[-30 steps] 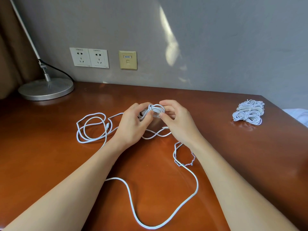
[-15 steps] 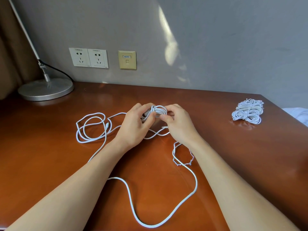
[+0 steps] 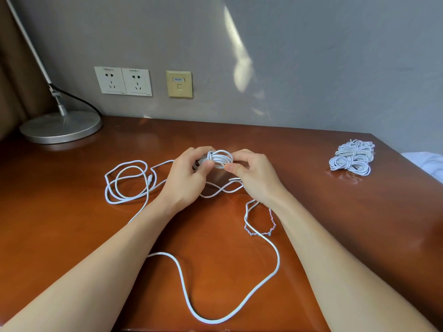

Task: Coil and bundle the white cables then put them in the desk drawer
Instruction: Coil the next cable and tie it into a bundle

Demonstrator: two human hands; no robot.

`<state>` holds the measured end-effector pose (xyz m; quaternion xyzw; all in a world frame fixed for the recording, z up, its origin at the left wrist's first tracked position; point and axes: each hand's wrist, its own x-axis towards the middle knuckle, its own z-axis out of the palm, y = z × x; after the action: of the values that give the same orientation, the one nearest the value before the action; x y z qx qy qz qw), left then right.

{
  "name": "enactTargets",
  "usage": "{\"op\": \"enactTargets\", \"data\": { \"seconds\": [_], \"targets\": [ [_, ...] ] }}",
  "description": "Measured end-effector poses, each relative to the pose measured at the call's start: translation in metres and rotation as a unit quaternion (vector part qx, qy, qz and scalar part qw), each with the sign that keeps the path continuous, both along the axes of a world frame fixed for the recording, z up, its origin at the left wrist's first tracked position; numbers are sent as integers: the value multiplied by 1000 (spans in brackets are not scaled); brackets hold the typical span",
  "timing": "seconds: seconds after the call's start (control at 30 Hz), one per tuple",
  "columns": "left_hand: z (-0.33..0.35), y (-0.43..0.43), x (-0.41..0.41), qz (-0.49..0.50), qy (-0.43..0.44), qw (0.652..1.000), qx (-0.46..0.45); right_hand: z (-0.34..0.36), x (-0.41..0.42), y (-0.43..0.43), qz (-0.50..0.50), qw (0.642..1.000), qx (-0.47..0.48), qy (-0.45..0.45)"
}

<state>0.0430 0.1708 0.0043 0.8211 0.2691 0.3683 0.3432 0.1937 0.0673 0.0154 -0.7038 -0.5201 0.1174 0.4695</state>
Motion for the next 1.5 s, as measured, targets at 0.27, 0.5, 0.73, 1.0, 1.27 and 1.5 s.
{"op": "enactTargets", "data": {
  "seconds": [0.27,0.5,0.73,1.0,1.27,1.5],
  "targets": [
    [-3,3,1,-6,1,999,-42,-1,3,-1,3,1000,11,-7],
    [-3,1,-3,-49,14,997,-55,-4,6,0,10,999,-13,-41],
    [-4,5,-1,-59,6,996,-69,-5,3,0,7,1000,27,-5],
    [-2,8,-5,-84,31,995,-53,-6,0,0,-15,997,68,17],
    [-3,0,-1,-49,25,998,-5,-2,1,-1,-26,994,87,63],
    [-2,1,-2,-30,13,999,11,-1,-3,-2,14,992,83,96]
  ]
}}
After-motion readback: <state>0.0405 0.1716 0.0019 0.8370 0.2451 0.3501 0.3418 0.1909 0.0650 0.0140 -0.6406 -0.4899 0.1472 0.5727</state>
